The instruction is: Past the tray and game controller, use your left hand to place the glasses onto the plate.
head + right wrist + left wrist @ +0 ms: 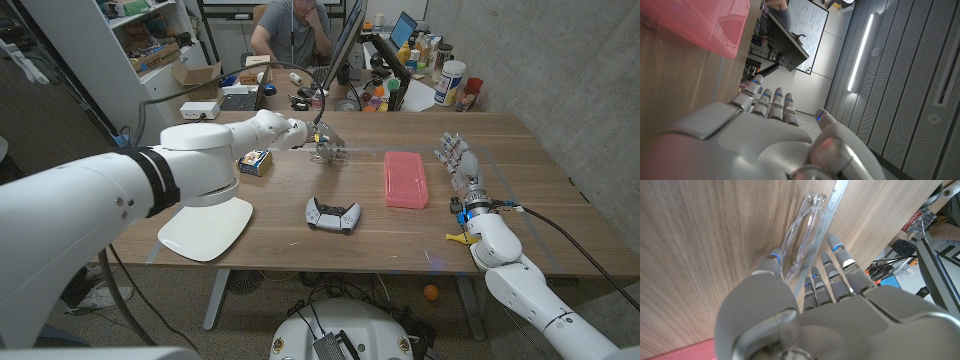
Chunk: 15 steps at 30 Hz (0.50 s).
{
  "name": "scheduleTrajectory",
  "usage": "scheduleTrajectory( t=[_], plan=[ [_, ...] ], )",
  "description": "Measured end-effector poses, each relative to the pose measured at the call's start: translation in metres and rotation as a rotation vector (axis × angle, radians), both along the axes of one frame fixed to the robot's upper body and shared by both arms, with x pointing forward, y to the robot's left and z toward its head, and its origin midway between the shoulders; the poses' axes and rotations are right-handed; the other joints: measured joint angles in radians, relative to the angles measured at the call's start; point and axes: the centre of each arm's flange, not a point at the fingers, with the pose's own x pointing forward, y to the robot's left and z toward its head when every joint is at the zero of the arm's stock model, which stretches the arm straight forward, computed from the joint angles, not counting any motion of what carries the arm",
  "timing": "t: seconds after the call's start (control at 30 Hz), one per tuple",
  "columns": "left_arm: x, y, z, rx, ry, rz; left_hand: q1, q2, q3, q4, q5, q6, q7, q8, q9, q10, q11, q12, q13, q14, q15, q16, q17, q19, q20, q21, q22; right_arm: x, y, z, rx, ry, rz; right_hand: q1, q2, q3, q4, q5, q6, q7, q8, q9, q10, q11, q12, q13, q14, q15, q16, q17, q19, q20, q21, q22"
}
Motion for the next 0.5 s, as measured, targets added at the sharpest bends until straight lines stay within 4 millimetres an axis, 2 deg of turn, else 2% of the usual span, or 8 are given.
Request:
scheduleTrajectory(
  t=[0.17,0.3,0.43,0.5],
  plan=[
    [-0.0003,-0.0015,-0.0012,0.001,-0.001,-0.005,0.072,0.024,0.005,-0.005,-0.002,0.016,0.005,0.004,0.000,0.033,-0.013,0.011,0.000,0.092,-0.004,0.015,0.000,0.074,-0.026,0.035,0.002,0.0004,-0.0002,0.0003,0.000,0.000,0.000,0.000,0.000,0.000,0.000,0.000,0.000,0.000,0.000,0.000,0.000,0.000,0.000,0.000,0.000,0.000,0.000,0.000,0.000,0.000,0.000,0.000],
    [-0.0010,-0.0024,-0.0017,0.001,-0.002,-0.015,0.128,0.039,0.015,-0.004,-0.007,0.046,0.004,0.004,0.000,0.085,-0.026,0.026,0.005,0.207,-0.014,0.032,0.000,0.149,-0.040,0.078,0.008,0.0008,-0.0003,0.0007,0.000,0.000,0.000,0.000,0.000,0.000,0.000,0.000,0.009,0.002,0.000,0.000,0.000,0.000,0.000,0.000,0.000,0.000,0.000,0.000,0.000,0.000,0.000,0.000],
    [-0.0017,-0.0025,-0.0020,-0.003,-0.005,-0.026,0.185,0.052,0.019,0.001,-0.020,0.124,0.000,0.024,0.001,0.175,-0.042,0.052,0.004,0.334,-0.035,0.041,0.004,0.234,-0.060,0.141,0.014,0.0011,0.0000,0.0009,-0.001,-0.001,0.001,0.000,0.000,0.000,0.000,0.000,0.009,0.002,0.000,0.000,0.000,0.000,0.000,0.000,0.000,0.000,0.000,0.000,0.000,0.000,0.000,0.000],
    [-0.0021,-0.0010,-0.0018,-0.009,-0.008,-0.035,0.214,0.052,0.019,0.000,-0.030,0.204,-0.001,0.044,0.005,0.237,-0.049,0.073,0.004,0.399,-0.052,0.045,0.006,0.276,-0.073,0.182,0.023,0.0014,0.0000,0.0010,-0.001,-0.001,0.001,0.000,0.000,0.000,0.000,0.000,0.009,0.002,0.000,0.000,0.000,0.000,0.000,0.000,0.000,0.000,0.000,0.000,0.000,0.000,0.000,0.000]
  ],
)
